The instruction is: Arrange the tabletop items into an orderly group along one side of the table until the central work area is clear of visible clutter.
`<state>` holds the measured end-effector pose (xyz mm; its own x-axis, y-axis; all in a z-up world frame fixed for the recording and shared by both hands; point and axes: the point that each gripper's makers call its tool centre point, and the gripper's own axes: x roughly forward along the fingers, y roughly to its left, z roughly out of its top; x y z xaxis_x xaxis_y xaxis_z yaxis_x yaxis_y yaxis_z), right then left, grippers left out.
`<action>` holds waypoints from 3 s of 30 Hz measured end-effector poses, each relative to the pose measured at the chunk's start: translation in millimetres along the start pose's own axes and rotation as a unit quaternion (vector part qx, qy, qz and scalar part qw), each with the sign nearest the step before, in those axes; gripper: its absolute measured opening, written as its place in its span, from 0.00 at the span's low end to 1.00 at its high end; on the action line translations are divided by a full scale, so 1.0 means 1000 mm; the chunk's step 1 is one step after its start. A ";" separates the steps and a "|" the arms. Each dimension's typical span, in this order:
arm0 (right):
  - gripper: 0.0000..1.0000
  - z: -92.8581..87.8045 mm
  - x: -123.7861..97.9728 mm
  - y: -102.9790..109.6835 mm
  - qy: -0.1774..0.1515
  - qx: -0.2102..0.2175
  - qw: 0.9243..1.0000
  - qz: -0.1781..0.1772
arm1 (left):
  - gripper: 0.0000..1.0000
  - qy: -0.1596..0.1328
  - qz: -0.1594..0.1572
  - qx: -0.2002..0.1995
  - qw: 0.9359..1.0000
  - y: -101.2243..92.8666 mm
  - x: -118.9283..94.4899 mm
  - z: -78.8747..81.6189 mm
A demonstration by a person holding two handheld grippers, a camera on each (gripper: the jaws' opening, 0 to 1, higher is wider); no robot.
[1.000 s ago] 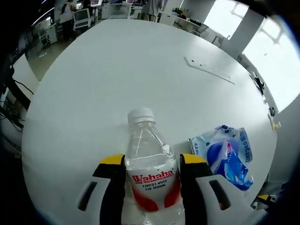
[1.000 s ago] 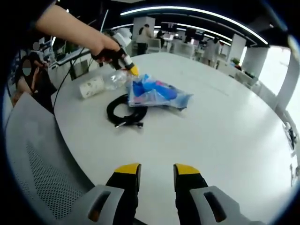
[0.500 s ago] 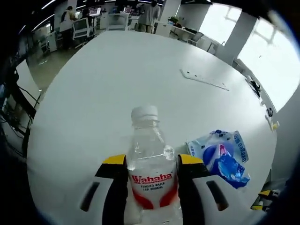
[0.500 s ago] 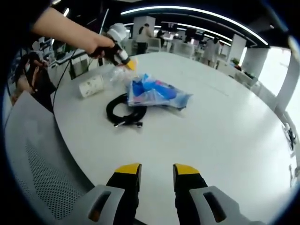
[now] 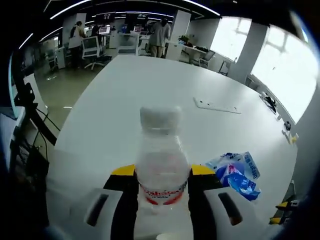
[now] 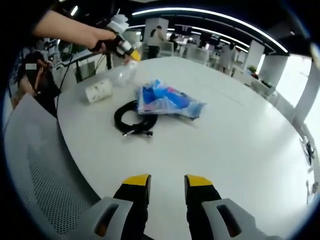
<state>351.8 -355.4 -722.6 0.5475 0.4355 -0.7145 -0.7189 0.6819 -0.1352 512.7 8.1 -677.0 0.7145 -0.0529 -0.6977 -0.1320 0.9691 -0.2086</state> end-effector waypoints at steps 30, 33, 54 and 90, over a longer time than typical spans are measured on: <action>0.24 0.000 -0.001 0.000 0.003 -0.004 1.000 -0.002 | 0.38 -0.026 0.069 0.033 0.997 -0.012 -0.007 -0.011; 0.24 0.000 -0.001 0.000 0.002 -0.004 1.000 -0.003 | 0.38 -0.029 0.071 0.037 0.996 -0.014 -0.008 -0.014; 0.26 0.004 -0.002 -0.002 -0.009 0.001 1.000 -0.005 | 0.53 -0.023 0.066 0.041 0.997 -0.018 -0.013 -0.021; 0.25 0.010 -0.005 0.000 -0.023 -0.003 1.000 -0.008 | 0.89 -0.168 -0.036 0.206 0.963 -0.060 -0.161 -0.099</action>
<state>353.6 -351.4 -712.3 0.5787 0.4513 -0.6793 -0.7121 0.6856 -0.1511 337.2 -65.7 -619.8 0.9030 -0.1100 -0.4153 0.1613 0.9828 0.0904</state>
